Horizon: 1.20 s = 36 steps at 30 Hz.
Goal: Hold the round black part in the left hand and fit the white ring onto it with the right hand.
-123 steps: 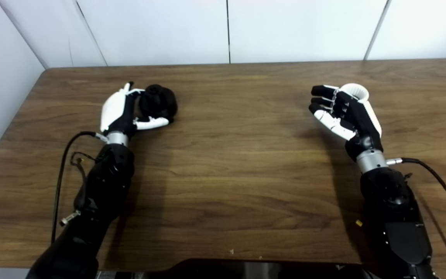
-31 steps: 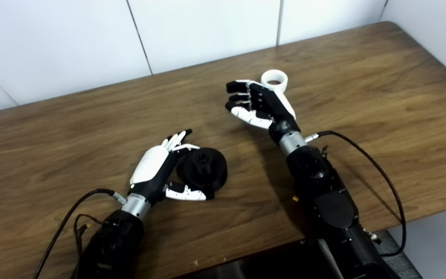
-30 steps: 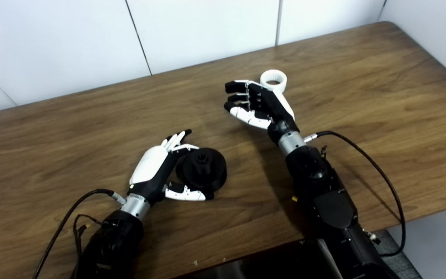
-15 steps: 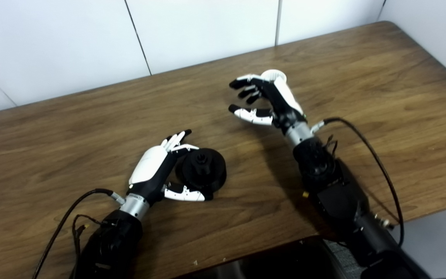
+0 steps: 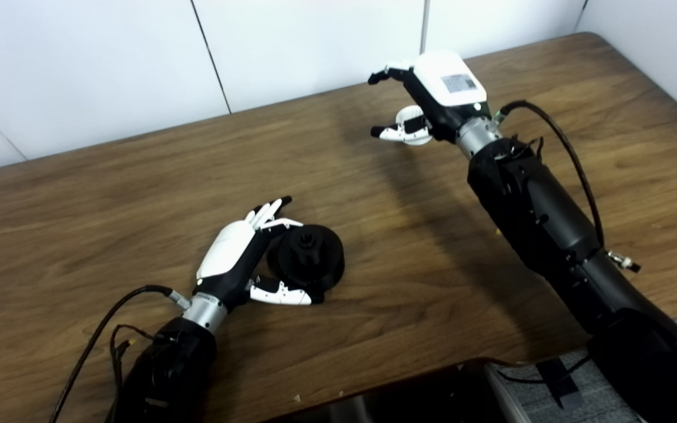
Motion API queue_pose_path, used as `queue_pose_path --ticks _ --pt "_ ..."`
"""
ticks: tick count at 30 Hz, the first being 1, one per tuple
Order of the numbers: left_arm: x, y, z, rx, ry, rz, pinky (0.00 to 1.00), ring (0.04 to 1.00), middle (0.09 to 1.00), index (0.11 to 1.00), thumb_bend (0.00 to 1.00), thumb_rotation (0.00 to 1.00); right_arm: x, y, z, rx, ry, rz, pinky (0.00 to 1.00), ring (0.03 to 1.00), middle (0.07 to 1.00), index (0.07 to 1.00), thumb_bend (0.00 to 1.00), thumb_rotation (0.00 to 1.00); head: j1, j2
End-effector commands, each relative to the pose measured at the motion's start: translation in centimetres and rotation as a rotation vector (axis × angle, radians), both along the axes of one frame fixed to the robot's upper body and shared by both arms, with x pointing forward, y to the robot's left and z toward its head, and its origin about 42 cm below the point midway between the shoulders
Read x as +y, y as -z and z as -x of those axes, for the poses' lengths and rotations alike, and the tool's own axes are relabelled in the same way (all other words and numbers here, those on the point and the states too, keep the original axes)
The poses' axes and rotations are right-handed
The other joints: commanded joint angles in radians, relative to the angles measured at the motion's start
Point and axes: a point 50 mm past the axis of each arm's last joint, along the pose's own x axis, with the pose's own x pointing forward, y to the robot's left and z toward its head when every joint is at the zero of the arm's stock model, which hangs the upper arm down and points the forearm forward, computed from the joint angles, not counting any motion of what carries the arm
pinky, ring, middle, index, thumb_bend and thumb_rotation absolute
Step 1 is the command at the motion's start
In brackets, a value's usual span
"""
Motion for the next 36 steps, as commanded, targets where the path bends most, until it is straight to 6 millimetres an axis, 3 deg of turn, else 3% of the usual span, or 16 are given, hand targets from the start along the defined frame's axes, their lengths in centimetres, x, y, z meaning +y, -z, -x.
queue_pose_path --ticks 1,10,19,36 --pt "0.3 -0.1 -0.3 -0.002 -0.005 -0.022 1.0 1.0 1.0 0.673 1.0 0.36 -0.5 -3.5 -1.1 -0.072 0.008 0.045 0.68 0.799 0.786 0.757 0.72 0.35 0.0 0.001" --pt "0.2 -0.1 -0.3 -0.002 -0.005 -0.017 1.0 1.0 1.0 0.674 1.0 0.36 -1.8 -5.3 -2.5 0.041 0.076 0.133 0.85 0.883 0.83 0.798 0.77 0.41 0.011 0.003" --pt "0.2 -0.1 -0.3 0.0 -0.007 -0.015 1.0 1.0 1.0 0.675 1.0 0.36 -3.4 -4.9 -3.7 0.184 0.136 0.197 0.87 0.914 0.852 0.839 0.85 0.48 0.015 0.006" --pt "0.3 -0.2 -0.1 -0.001 -0.012 -0.014 1.0 1.0 1.0 0.673 1.0 0.34 -4.4 -3.1 -5.1 0.343 0.199 0.236 0.88 0.885 0.818 0.851 0.93 0.45 0.026 0.011"
